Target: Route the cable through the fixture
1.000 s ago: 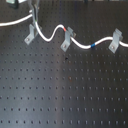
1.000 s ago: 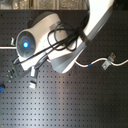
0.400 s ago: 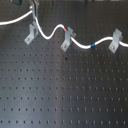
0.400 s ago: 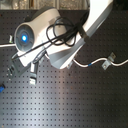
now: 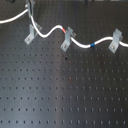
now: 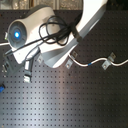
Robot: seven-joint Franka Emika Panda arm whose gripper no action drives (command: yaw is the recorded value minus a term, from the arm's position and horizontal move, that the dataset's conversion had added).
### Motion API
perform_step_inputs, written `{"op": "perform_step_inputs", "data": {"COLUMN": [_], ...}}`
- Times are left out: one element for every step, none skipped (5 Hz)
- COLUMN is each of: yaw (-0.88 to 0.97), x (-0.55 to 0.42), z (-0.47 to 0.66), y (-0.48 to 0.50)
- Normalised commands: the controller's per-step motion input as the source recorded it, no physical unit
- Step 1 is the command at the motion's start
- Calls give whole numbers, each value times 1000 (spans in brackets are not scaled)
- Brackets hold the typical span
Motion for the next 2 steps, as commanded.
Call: {"op": "perform_step_inputs", "data": {"yaw": [111,109], "x": [-380,-410], "z": [412,516], "y": [93,2]}}
